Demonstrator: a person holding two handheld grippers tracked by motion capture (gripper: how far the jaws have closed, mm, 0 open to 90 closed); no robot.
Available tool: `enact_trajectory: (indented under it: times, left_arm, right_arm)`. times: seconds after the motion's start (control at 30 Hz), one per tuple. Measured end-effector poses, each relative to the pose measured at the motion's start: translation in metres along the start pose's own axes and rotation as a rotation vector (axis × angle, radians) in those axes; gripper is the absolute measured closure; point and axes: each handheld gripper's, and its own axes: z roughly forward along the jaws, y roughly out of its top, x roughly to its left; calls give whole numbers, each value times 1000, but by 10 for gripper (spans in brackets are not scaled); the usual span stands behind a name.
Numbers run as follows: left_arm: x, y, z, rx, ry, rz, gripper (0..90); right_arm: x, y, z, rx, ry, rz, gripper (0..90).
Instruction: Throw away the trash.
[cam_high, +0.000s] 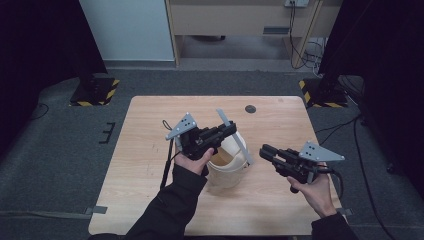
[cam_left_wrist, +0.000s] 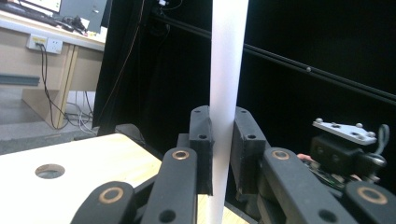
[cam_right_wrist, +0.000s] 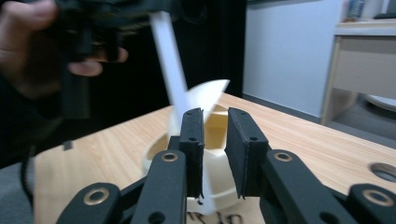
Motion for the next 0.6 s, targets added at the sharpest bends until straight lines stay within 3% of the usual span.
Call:
enact_trajectory:
  times: [0.1, 0.17, 0.27, 0.43, 0.6]
  left_arm:
    - [-3, 3, -7, -3, -11, 15, 801]
    - [-6, 7, -14, -10, -13, 25, 800]
    - [-11, 11, -24, -21, -16, 45, 800]
    - [-14, 20, -48, -36, 8, 103, 799]
    - [-6, 29, -71, -75, 64, 126, 800]
  right_arm:
    - [-8, -2, -4, 15, -76, 29, 733]
    - [-16, -7, -8, 56, -155, 60, 721]
    - [-27, -18, -8, 99, -217, 80, 681]
    - [-40, -37, -6, 159, -263, 108, 606]
    - [-52, -56, -6, 217, -314, 118, 562]
